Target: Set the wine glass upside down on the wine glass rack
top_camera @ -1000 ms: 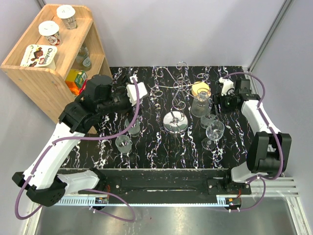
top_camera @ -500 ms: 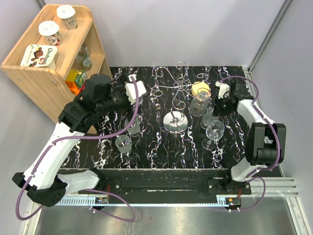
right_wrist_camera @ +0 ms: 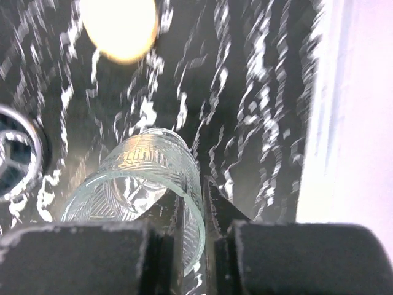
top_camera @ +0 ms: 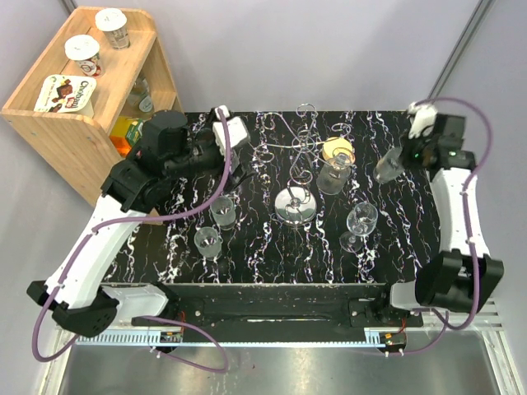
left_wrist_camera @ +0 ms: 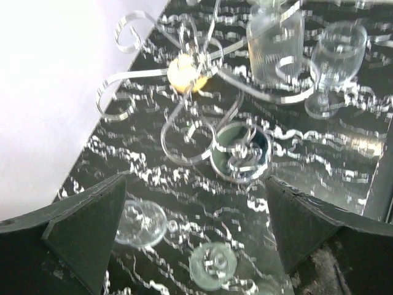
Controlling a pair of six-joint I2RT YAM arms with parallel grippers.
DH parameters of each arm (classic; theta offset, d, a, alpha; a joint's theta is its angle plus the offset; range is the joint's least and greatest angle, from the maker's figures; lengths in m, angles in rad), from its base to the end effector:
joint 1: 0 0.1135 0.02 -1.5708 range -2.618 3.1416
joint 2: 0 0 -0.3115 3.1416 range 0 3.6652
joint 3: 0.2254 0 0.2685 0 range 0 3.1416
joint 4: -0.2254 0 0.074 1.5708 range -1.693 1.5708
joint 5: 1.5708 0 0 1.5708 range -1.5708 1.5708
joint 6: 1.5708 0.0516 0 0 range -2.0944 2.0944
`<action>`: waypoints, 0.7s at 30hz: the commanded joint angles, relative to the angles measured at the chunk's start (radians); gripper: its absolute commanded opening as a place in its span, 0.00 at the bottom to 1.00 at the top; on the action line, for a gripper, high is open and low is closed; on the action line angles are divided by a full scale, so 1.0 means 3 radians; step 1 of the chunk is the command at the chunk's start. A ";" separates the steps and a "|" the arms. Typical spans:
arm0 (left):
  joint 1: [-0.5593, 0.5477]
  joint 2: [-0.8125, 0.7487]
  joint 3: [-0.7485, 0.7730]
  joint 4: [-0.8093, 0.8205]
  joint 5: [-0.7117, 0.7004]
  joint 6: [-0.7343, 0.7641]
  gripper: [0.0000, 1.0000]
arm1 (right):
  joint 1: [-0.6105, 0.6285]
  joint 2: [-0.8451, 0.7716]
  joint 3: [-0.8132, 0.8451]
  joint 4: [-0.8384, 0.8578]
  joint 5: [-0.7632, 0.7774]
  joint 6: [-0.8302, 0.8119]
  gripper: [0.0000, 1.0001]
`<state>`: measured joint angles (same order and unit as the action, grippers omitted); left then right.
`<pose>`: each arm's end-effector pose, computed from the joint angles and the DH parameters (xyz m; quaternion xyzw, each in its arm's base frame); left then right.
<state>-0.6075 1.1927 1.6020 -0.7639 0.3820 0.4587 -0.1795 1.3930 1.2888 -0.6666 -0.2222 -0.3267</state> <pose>0.1824 -0.1502 0.5199 0.5029 0.6389 -0.1971 0.5478 0.3175 -0.0461 0.3659 -0.1104 0.9097 0.0020 0.4003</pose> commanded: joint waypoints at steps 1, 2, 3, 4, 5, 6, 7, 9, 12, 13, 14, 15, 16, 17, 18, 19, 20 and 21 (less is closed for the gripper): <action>0.0015 0.0201 0.0452 0.0449 0.0347 -0.0383 0.99 | -0.0031 -0.0343 0.0959 -0.0185 -0.0204 0.0015 0.00; 0.0010 0.0258 0.0534 0.0480 0.0428 -0.0455 0.99 | -0.0031 -0.0353 0.1132 -0.0257 -0.0372 0.0051 0.00; 0.0010 0.0314 0.0611 0.0526 0.0490 -0.0516 0.99 | -0.0031 -0.0363 0.1276 -0.0308 -0.0571 0.0097 0.00; 0.0010 0.0365 0.0683 0.0572 0.0567 -0.0603 0.99 | -0.0031 -0.0353 0.1450 -0.0395 -0.0751 0.0117 0.00; 0.0000 0.0426 0.0754 0.0623 0.0638 -0.0680 0.99 | -0.0031 -0.0328 0.1633 -0.0487 -0.1016 0.0143 0.00; -0.0005 0.0483 0.0821 0.0654 0.0679 -0.0731 0.99 | -0.0026 -0.0297 0.1777 -0.0569 -0.1216 0.0194 0.00; -0.0025 0.0554 0.0902 0.0680 0.0700 -0.0767 0.99 | -0.0015 -0.0277 0.1915 -0.0630 -0.1435 0.0255 0.00; -0.0081 0.0692 0.1071 0.0685 0.0721 -0.0803 0.99 | 0.0020 -0.0276 0.2044 -0.0641 -0.1901 0.0352 0.00; -0.0117 0.0937 0.1342 0.0680 0.0705 -0.0823 0.99 | 0.0239 -0.0409 0.2045 -0.0499 -0.2066 0.0409 0.00; -0.0133 0.1019 0.1434 0.0685 0.0710 -0.0834 0.99 | 0.0301 -0.0470 0.2019 -0.0453 -0.2102 0.0404 0.00; -0.0138 0.1086 0.1511 0.0690 0.0731 -0.0844 0.99 | 0.0368 -0.0521 0.1978 -0.0381 -0.2117 0.0444 0.00; -0.0148 0.1173 0.1598 0.0685 0.0782 -0.0854 0.99 | 0.0429 -0.0578 0.1932 -0.0300 -0.2113 0.0521 0.00; -0.0163 0.1259 0.1664 0.0685 0.0843 -0.0854 0.99 | 0.0465 -0.0624 0.1886 -0.0208 -0.2178 0.0603 0.00; -0.0174 0.1306 0.1706 0.0685 0.0909 -0.0844 0.99 | 0.0475 -0.0660 0.1835 -0.0085 -0.2295 0.0664 0.00; -0.0189 0.1342 0.1721 0.0680 0.0981 -0.0834 0.99 | 0.0476 -0.0685 0.1799 -0.0003 -0.2408 0.0736 0.00; -0.0184 0.1347 0.1706 0.0695 0.1093 -0.0829 0.99 | 0.0476 -0.0721 0.1728 0.0119 -0.2541 0.0807 0.00; -0.0189 0.1357 0.1671 0.0721 0.1205 -0.0824 0.99 | 0.0476 -0.0762 0.1672 0.0227 -0.2658 0.0874 0.00; -0.0184 0.1337 0.1599 0.0787 0.1308 -0.0839 0.99 | 0.0476 -0.0798 0.1626 0.0344 -0.2761 0.0960 0.00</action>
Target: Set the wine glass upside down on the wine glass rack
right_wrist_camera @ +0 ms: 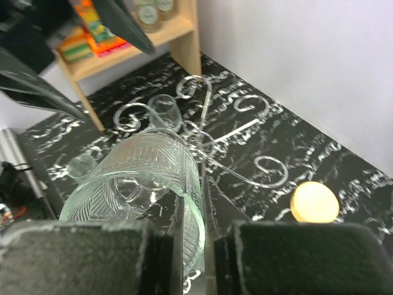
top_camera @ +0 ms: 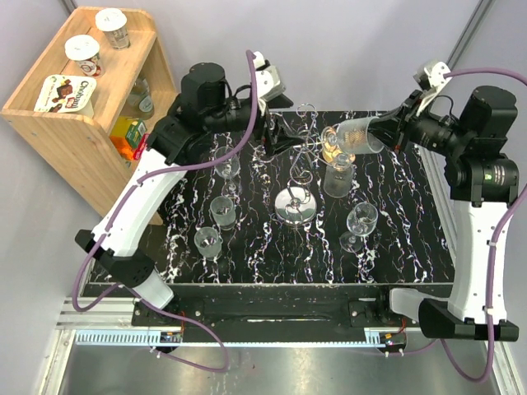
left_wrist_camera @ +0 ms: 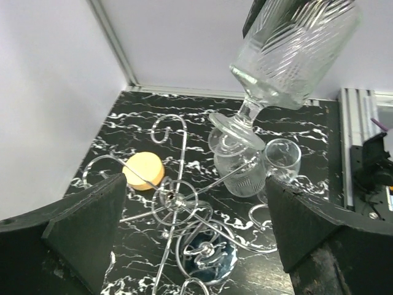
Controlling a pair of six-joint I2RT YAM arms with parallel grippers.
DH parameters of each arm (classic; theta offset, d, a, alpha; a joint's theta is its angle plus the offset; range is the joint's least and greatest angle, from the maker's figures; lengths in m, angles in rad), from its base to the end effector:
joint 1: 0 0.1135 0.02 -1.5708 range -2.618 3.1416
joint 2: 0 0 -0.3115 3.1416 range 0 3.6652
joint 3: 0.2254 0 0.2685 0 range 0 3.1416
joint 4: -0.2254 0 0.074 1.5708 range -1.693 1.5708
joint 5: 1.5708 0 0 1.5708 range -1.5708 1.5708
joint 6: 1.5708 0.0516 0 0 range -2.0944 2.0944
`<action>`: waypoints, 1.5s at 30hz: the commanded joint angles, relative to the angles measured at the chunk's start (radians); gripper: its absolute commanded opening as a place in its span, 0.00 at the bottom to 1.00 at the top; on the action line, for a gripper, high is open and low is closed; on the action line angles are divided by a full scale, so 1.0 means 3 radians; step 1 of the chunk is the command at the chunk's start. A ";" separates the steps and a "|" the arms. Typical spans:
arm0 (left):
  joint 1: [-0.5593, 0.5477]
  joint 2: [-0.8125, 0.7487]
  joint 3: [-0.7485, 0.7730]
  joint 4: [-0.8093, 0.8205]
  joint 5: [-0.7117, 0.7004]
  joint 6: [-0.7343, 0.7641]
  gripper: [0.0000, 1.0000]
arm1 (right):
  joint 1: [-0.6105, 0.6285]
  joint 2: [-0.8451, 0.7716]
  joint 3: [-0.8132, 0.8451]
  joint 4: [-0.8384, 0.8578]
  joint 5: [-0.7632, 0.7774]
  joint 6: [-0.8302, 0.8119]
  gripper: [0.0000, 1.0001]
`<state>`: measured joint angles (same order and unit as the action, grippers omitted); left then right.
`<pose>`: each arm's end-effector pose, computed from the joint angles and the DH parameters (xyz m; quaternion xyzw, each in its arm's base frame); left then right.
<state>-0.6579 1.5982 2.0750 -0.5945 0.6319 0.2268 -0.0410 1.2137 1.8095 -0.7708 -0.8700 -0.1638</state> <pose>0.2570 -0.2371 0.5847 0.4907 0.5537 -0.3619 0.5671 0.2011 0.0312 0.5832 -0.3129 0.6769 0.2616 0.6127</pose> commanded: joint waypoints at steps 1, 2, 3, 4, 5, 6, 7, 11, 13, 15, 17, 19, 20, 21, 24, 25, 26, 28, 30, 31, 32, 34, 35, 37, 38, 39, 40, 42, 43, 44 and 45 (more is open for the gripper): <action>-0.0021 -0.0045 -0.0034 0.0289 0.0577 -0.0071 0.99 | 0.0014 -0.0195 -0.0131 0.0784 -0.0750 0.0494 0.00; -0.0026 -0.0071 -0.0085 0.0350 0.0669 -0.0066 0.99 | 0.0014 -0.0175 -0.0121 0.0835 -0.0852 0.0525 0.00; -0.0026 -0.0071 -0.0080 0.0366 0.0746 -0.0066 0.99 | 0.0014 -0.0144 -0.0131 0.0947 -0.0970 0.0738 0.00; -0.0021 -0.0066 -0.0070 0.0356 0.0848 -0.0076 0.99 | 0.0014 -0.0124 -0.0136 0.1065 -0.1057 0.0837 0.00; -0.0021 -0.0076 -0.0075 0.0356 0.0930 -0.0091 0.99 | 0.0014 -0.0114 -0.0172 0.1203 -0.1088 0.1000 0.00; -0.0021 -0.0091 -0.0101 0.0396 0.1017 -0.0142 0.99 | 0.0014 -0.0103 -0.0218 0.1406 -0.1129 0.1168 0.00; -0.0021 -0.0096 -0.0131 0.0457 0.1089 -0.0208 0.99 | 0.0014 -0.0083 -0.0243 0.1520 -0.1175 0.1261 0.00; -0.0021 -0.0127 -0.0188 0.0499 0.1201 -0.0224 0.99 | 0.0014 -0.0011 -0.0305 0.1909 -0.1216 0.1578 0.00; -0.0026 -0.0137 -0.0244 0.0504 0.1314 -0.0219 0.99 | 0.0014 0.0019 -0.0346 0.2073 -0.1206 0.1681 0.00; -0.0026 -0.0153 -0.0305 0.0590 0.1386 -0.0305 0.99 | 0.0029 0.0040 -0.0371 0.2196 -0.1201 0.1763 0.00; -0.0026 -0.0143 -0.0326 0.0688 0.1391 -0.0398 0.99 | 0.0075 0.0065 -0.0402 0.2252 -0.1170 0.1778 0.00; -0.0026 -0.0137 -0.0336 0.0810 0.1315 -0.0535 0.99 | 0.0116 0.0055 -0.0488 0.2399 -0.1160 0.1849 0.00; -0.0026 -0.0122 -0.0326 0.0872 0.1254 -0.0577 0.99 | 0.0121 0.0045 -0.0550 0.2537 -0.1165 0.1931 0.00; -0.0031 -0.0102 -0.0321 0.0913 0.1187 -0.0612 0.99 | 0.0121 0.0050 -0.0591 0.2690 -0.1170 0.2058 0.00; -0.0026 -0.0061 -0.0285 0.0964 0.1064 -0.0649 0.99 | 0.0239 0.0055 -0.0637 0.2733 -0.1170 0.2091 0.00; -0.0031 -0.0056 -0.0270 0.0964 0.1079 -0.0659 0.99 | 0.0254 0.0040 -0.0668 0.2743 -0.1135 0.2085 0.00; -0.0026 -0.0045 -0.0264 0.0979 0.1115 -0.0679 0.99 | 0.0259 0.0030 -0.0693 0.2779 -0.1119 0.2085 0.00; -0.0052 -0.0045 -0.0270 0.1010 0.1135 -0.0730 0.99 | 0.0270 0.0035 -0.0724 0.2835 -0.1129 0.2131 0.00; -0.0062 -0.0045 -0.0310 0.1020 0.1130 -0.0720 0.99 | 0.0265 0.0030 -0.0775 0.2993 -0.1129 0.2238 0.00; -0.0067 -0.0050 -0.0336 0.1005 0.1130 -0.0700 0.99 | 0.0270 0.0030 -0.0785 0.3065 -0.1129 0.2289 0.00; -0.0067 -0.0066 -0.0351 0.0980 0.1120 -0.0659 0.99 | 0.0265 0.0025 -0.0786 0.3101 -0.1124 0.2320 0.00; -0.0062 -0.0091 -0.0413 0.0949 0.1095 -0.0608 0.99 | 0.0270 0.0025 -0.0770 0.3111 -0.1114 0.2326 0.00; -0.0067 -0.0101 -0.0448 0.0949 0.1095 -0.0608 0.99 | 0.0270 0.0025 -0.0770 0.3116 -0.1109 0.2326 0.00; -0.0067 -0.0137 -0.0510 0.0949 0.1089 -0.0608 0.99 | 0.0265 0.0025 -0.0785 0.3182 -0.1114 0.2386 0.00; -0.0067 -0.0142 -0.0535 0.0954 0.1084 -0.0618 0.99 | 0.0270 0.0025 -0.0801 0.3249 -0.1109 0.2432 0.00; -0.0062 -0.0153 -0.0556 0.0984 0.1059 -0.0633 0.99 | 0.0270 0.0025 -0.0816 0.3300 -0.1109 0.2473 0.00; -0.0067 -0.0163 -0.0566 0.0995 0.1038 -0.0638 0.99 | 0.0270 0.0025 -0.0831 0.3371 -0.1109 0.2519 0.00; -0.0062 -0.0168 -0.0566 0.1005 0.1028 -0.0649 0.98 | 0.0270 0.0030 -0.0837 0.3408 -0.1104 0.2551 0.00; -0.0057 -0.0163 -0.0556 0.1005 0.1028 -0.0659 0.97 | 0.0270 0.0030 -0.0842 0.3403 -0.1099 0.2551 0.00; -0.0062 -0.0168 -0.0541 0.1010 0.1028 -0.0664 0.97 | 0.0270 0.0030 -0.0842 0.3388 -0.1094 0.2535 0.00; -0.0057 -0.0163 -0.0525 0.1015 0.1028 -0.0669 0.95 | 0.0270 0.0030 -0.0842 0.3357 -0.1099 0.2515 0.00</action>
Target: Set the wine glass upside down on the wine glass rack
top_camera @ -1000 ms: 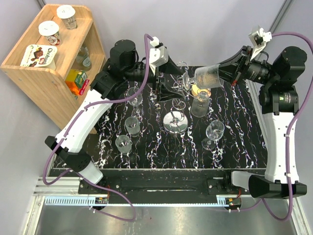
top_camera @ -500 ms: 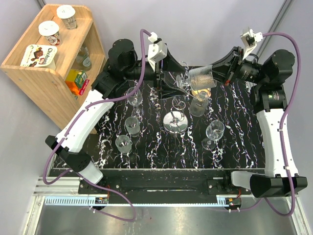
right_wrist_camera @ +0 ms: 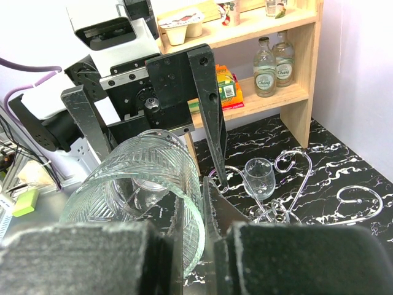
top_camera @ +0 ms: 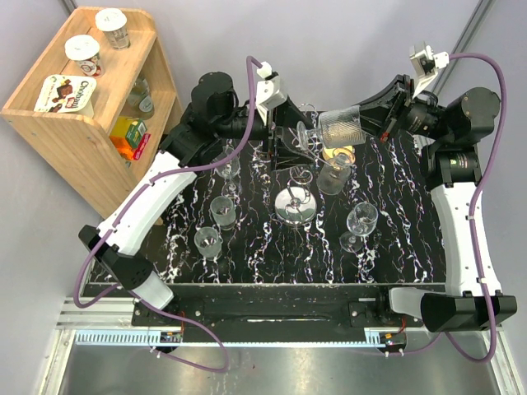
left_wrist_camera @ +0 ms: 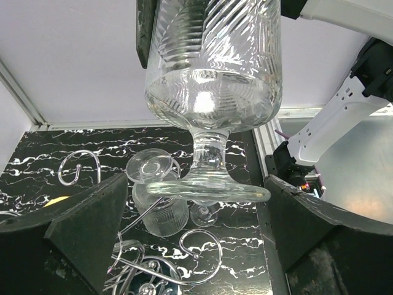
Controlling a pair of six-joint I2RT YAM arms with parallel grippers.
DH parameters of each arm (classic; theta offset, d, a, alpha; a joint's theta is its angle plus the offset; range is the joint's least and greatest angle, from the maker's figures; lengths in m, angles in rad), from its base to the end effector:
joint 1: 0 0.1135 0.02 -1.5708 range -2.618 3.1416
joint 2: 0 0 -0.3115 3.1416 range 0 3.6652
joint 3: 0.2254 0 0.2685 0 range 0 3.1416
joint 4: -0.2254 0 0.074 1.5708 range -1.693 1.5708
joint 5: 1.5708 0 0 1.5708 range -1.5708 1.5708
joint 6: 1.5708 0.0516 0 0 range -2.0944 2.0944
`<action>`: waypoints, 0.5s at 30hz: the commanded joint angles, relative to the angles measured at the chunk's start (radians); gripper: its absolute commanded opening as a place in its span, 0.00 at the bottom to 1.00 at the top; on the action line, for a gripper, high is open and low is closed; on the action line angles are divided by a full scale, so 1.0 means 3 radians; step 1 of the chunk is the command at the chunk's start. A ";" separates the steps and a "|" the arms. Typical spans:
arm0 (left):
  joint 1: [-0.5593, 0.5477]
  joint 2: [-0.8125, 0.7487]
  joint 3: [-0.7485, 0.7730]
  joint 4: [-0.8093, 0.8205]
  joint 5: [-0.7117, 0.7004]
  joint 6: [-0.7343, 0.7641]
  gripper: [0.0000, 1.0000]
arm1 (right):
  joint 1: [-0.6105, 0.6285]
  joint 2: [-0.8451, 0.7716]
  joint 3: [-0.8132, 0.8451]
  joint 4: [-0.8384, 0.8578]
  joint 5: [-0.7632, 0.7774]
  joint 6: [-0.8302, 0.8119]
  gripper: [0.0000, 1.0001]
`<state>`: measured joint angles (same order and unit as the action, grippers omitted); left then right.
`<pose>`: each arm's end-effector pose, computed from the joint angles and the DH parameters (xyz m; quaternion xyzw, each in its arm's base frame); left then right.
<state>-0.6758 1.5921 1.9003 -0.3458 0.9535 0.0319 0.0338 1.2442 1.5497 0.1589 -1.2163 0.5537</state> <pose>0.2558 -0.2590 0.5576 0.5204 0.4900 -0.5086 0.4801 0.2320 0.0563 0.5856 -0.3590 0.5417 0.4895 0.5815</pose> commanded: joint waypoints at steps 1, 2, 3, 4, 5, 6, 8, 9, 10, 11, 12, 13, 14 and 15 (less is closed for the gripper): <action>0.0003 -0.0143 0.0062 0.0181 -0.0044 -0.0024 0.94 | 0.0020 -0.0072 0.0024 0.0227 0.0071 0.0082 0.00; 0.0003 -0.0143 0.0067 0.0181 -0.0044 -0.0034 0.93 | 0.0015 -0.0077 0.0024 0.0202 0.0071 0.0057 0.00; -0.0002 -0.0143 0.0072 0.0181 -0.0044 -0.0035 0.93 | 0.0020 -0.0077 0.0024 0.0161 0.0071 0.0026 0.00; 0.0003 -0.0137 0.0073 0.0181 -0.0039 -0.0035 0.92 | 0.0020 -0.0082 0.0019 0.0135 0.0076 -0.0005 0.00; 0.0008 -0.0137 0.0078 0.0186 -0.0049 -0.0045 0.92 | 0.0020 -0.0087 0.0009 0.0130 0.0086 -0.0010 0.00; 0.0003 -0.0127 0.0083 0.0191 -0.0049 -0.0055 0.91 | 0.0020 -0.0087 0.0004 0.0130 0.0081 -0.0015 0.00; 0.0003 -0.0117 0.0078 0.0212 -0.0044 -0.0091 0.89 | 0.0020 -0.0092 -0.0001 0.0135 0.0081 -0.0020 0.00; -0.0002 -0.0112 0.0088 0.0217 -0.0039 -0.0096 0.86 | 0.0020 -0.0092 -0.0006 0.0125 0.0081 -0.0035 0.00; -0.0002 -0.0112 0.0093 0.0222 -0.0029 -0.0096 0.82 | 0.0020 -0.0092 -0.0012 0.0110 0.0071 -0.0051 0.00; 0.0003 -0.0112 0.0093 0.0227 -0.0034 -0.0096 0.80 | 0.0020 -0.0092 -0.0012 0.0089 0.0081 -0.0071 0.00; -0.0002 -0.0112 0.0098 0.0227 -0.0029 -0.0096 0.78 | 0.0015 -0.0092 -0.0012 0.0084 0.0087 -0.0076 0.00; -0.0002 -0.0112 0.0103 0.0222 -0.0029 -0.0096 0.76 | 0.0020 -0.0092 -0.0012 0.0084 0.0081 -0.0077 0.00; -0.0002 -0.0107 0.0108 0.0227 -0.0023 -0.0096 0.75 | 0.0020 -0.0082 -0.0012 0.0084 0.0081 -0.0077 0.00; 0.0003 -0.0107 0.0113 0.0212 -0.0029 -0.0096 0.72 | 0.0020 -0.0082 -0.0017 0.0094 0.0087 -0.0077 0.00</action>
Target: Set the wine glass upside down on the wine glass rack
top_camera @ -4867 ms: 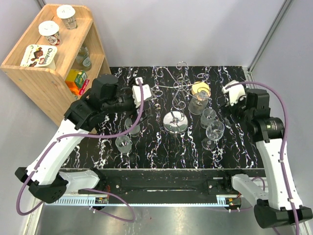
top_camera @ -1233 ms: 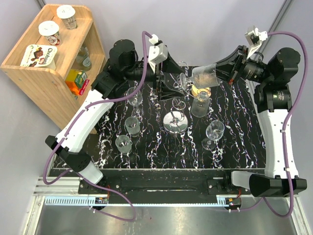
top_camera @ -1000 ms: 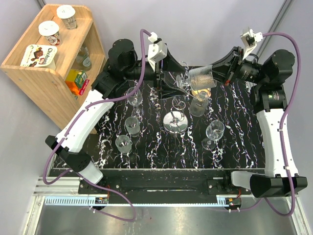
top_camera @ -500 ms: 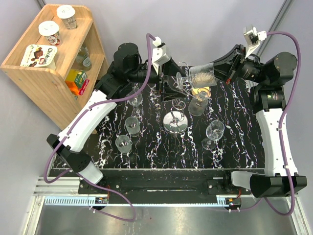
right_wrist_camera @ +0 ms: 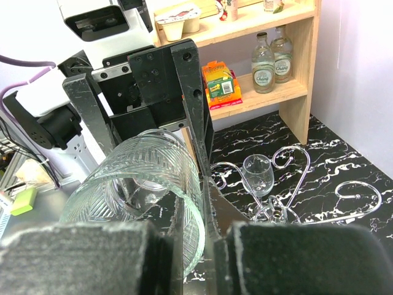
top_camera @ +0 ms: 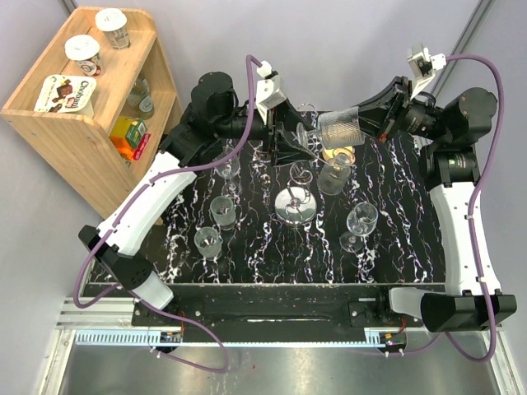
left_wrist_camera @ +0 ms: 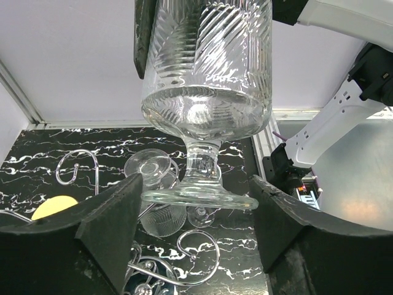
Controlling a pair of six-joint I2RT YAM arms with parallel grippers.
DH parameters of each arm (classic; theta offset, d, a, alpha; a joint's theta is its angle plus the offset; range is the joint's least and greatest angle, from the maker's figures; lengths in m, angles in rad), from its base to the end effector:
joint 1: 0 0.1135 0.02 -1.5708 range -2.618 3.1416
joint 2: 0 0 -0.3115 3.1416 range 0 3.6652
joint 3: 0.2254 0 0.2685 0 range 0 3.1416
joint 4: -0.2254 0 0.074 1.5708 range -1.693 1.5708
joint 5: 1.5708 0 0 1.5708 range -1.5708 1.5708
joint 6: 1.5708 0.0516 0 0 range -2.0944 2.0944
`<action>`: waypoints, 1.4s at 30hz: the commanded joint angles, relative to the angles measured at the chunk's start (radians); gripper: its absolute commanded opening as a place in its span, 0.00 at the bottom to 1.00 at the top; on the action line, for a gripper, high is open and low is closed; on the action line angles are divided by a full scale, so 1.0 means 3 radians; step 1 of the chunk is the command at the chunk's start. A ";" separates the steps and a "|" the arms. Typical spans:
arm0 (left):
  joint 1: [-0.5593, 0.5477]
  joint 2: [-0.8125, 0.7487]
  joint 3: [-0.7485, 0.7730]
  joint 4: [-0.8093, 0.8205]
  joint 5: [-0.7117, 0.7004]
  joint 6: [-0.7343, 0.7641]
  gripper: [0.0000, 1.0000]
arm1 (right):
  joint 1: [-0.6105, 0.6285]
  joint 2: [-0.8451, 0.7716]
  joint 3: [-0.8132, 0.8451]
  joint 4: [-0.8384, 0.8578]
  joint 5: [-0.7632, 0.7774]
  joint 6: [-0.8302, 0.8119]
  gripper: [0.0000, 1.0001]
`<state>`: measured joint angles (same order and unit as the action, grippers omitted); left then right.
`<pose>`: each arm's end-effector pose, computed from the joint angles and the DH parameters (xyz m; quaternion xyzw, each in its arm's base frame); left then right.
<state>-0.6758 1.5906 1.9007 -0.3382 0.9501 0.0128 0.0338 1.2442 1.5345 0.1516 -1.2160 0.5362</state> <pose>0.2554 -0.2586 0.5590 0.5153 0.4925 -0.5118 0.4794 0.2350 0.0564 0.5803 -0.3583 0.5453 0.4882 0.5796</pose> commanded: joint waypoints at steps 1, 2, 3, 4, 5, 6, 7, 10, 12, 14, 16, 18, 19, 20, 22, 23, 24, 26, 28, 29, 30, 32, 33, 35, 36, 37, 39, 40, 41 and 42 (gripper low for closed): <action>0.0003 -0.0102 0.0117 0.0176 -0.0017 -0.0032 0.69 | 0.0015 -0.0082 0.0034 0.0123 0.0085 -0.0013 0.00; 0.0003 -0.0092 0.0127 0.0176 -0.0012 -0.0032 0.66 | 0.0020 -0.0082 0.0029 0.0123 0.0085 -0.0013 0.00; 0.0003 -0.0097 0.0127 0.0171 -0.0012 -0.0032 0.61 | 0.0020 -0.0077 0.0024 0.0123 0.0085 -0.0018 0.00; 0.0008 -0.0092 0.0127 0.0166 -0.0012 -0.0027 0.56 | 0.0020 -0.0077 0.0014 0.0113 0.0085 -0.0028 0.00; 0.0008 -0.0097 0.0127 0.0156 -0.0017 -0.0012 0.51 | 0.0020 -0.0077 0.0009 0.0093 0.0085 -0.0059 0.00; 0.0013 -0.0102 0.0127 0.0161 -0.0012 -0.0007 0.43 | 0.0020 -0.0082 -0.0007 0.0067 0.0085 -0.0089 0.00; 0.0023 -0.0102 0.0127 0.0156 -0.0017 -0.0007 0.38 | 0.0020 -0.0082 -0.0027 0.0037 0.0085 -0.0125 0.03; 0.0084 -0.0102 0.0133 0.0156 -0.0058 -0.0012 0.05 | 0.0025 -0.0098 -0.0129 -0.0106 0.0106 -0.0319 0.16; 0.0141 -0.0112 0.0128 0.0151 -0.0124 0.0003 0.00 | 0.0020 -0.0108 -0.0211 -0.0203 0.0136 -0.0452 0.26; 0.0202 -0.0122 0.0122 0.0135 -0.0140 0.0013 0.00 | 0.0015 -0.0098 -0.0283 -0.0265 0.0157 -0.0570 0.33; 0.0248 -0.0127 0.0112 0.0089 -0.0180 0.0085 0.00 | 0.0025 -0.0077 -0.0354 -0.0296 0.0172 -0.0647 0.43; 0.0258 -0.0132 0.0102 0.0008 -0.0247 0.0187 0.00 | 0.0025 -0.0036 -0.0395 -0.0357 0.0198 -0.0759 0.45; 0.0263 -0.0137 0.0082 -0.0023 -0.0252 0.0243 0.00 | 0.0031 -0.0006 -0.0400 -0.0382 0.0193 -0.0810 0.45; 0.0264 -0.0137 0.0066 -0.0038 -0.0262 0.0269 0.00 | 0.0036 0.0010 -0.0406 -0.0418 0.0203 -0.0856 0.45; 0.0264 -0.0137 0.0020 -0.0039 -0.0257 0.0300 0.00 | 0.0081 0.0061 -0.0431 -0.0480 0.0208 -0.0928 0.45; 0.0264 -0.0127 0.0005 -0.0039 -0.0262 0.0305 0.00 | 0.0117 0.0076 -0.0441 -0.0485 0.0223 -0.0979 0.45; 0.0264 -0.0112 -0.0005 -0.0054 -0.0268 0.0335 0.00 | 0.0163 0.0091 -0.0457 -0.0601 0.0249 -0.1025 0.45; 0.0264 -0.0092 -0.0010 -0.0079 -0.0283 0.0387 0.00 | 0.0240 0.0117 -0.0477 -0.0765 0.0295 -0.1173 0.47; 0.0264 -0.0071 -0.0011 -0.0115 -0.0314 0.0458 0.00 | 0.0286 0.0122 -0.0543 -0.0863 0.0341 -0.1311 0.48; 0.0264 -0.0061 -0.0016 -0.0146 -0.0319 0.0504 0.00 | 0.0286 0.0127 -0.0584 -0.0894 0.0361 -0.1367 0.49; 0.0264 -0.0056 -0.0021 -0.0166 -0.0324 0.0530 0.00 | 0.0286 0.0132 -0.0615 -0.0924 0.0366 -0.1434 0.49; 0.0264 -0.0066 -0.0046 -0.0207 -0.0314 0.0596 0.00 | 0.0291 0.0117 -0.0676 -0.1032 0.0392 -0.1556 0.51; 0.0264 -0.0066 -0.0062 -0.0207 -0.0314 0.0622 0.00 | 0.0296 0.0112 -0.0702 -0.1088 0.0407 -0.1618 0.52; 0.0264 -0.0081 -0.0092 -0.0248 -0.0324 0.0693 0.00 | 0.0291 0.0087 -0.0743 -0.1180 0.0448 -0.1741 0.52; 0.0264 -0.0081 -0.0108 -0.0263 -0.0329 0.0729 0.00 | 0.0291 0.0071 -0.0768 -0.1201 0.0458 -0.1766 0.53; 0.0264 -0.0091 -0.0113 -0.0304 -0.0329 0.0755 0.00 | 0.0291 0.0061 -0.0784 -0.1226 0.0479 -0.1767 0.53; 0.0264 -0.0112 -0.0133 -0.0340 -0.0334 0.0826 0.00 | 0.0291 0.0041 -0.0794 -0.1298 0.0494 -0.1894 0.56; 0.0264 -0.0122 -0.0148 -0.0355 -0.0334 0.0842 0.00 | 0.0291 0.0030 -0.0789 -0.1344 0.0504 -0.1940 0.57; 0.0269 -0.0127 -0.0164 -0.0371 -0.0344 0.0872 0.00 | 0.0291 0.0015 -0.0784 -0.1385 0.0520 -0.1981 0.58; 0.0264 -0.0142 -0.0174 -0.0391 -0.0360 0.0898 0.00 | 0.0291 -0.0005 -0.0779 -0.1436 0.0545 -0.2027 0.61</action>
<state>-0.5892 1.5902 1.8542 -0.4995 0.8516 0.2218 0.1005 1.2850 1.2896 -0.2317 -1.0691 0.0135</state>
